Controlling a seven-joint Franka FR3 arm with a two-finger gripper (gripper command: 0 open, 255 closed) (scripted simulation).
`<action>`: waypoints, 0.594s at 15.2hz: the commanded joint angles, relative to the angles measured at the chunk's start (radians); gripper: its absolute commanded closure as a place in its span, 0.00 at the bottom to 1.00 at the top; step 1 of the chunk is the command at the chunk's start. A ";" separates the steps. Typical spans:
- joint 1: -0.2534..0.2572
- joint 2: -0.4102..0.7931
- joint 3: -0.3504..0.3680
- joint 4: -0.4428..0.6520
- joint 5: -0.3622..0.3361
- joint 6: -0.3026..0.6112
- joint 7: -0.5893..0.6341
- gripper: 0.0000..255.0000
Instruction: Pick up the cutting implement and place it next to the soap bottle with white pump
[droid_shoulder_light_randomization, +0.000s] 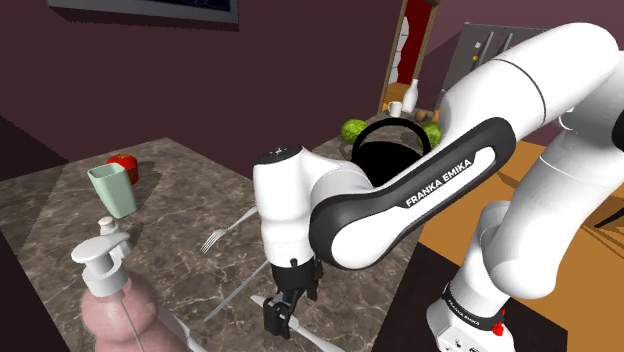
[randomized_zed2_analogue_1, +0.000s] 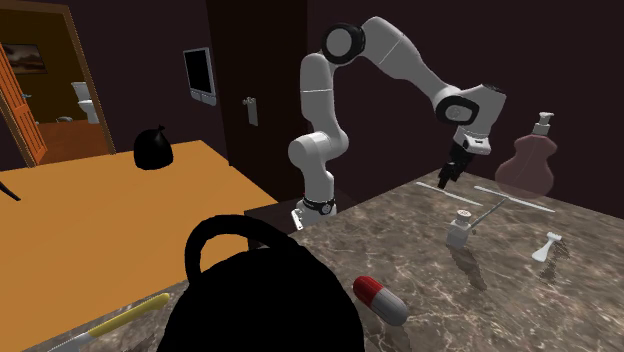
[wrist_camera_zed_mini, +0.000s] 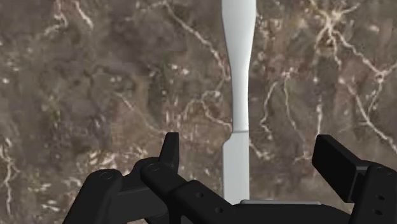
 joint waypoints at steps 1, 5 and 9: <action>-0.004 -0.026 -0.008 0.037 0.007 -0.062 -0.006 0.00; -0.005 -0.036 -0.013 0.056 0.008 -0.090 -0.009 0.00; -0.005 -0.036 -0.013 0.056 0.008 -0.090 -0.009 0.00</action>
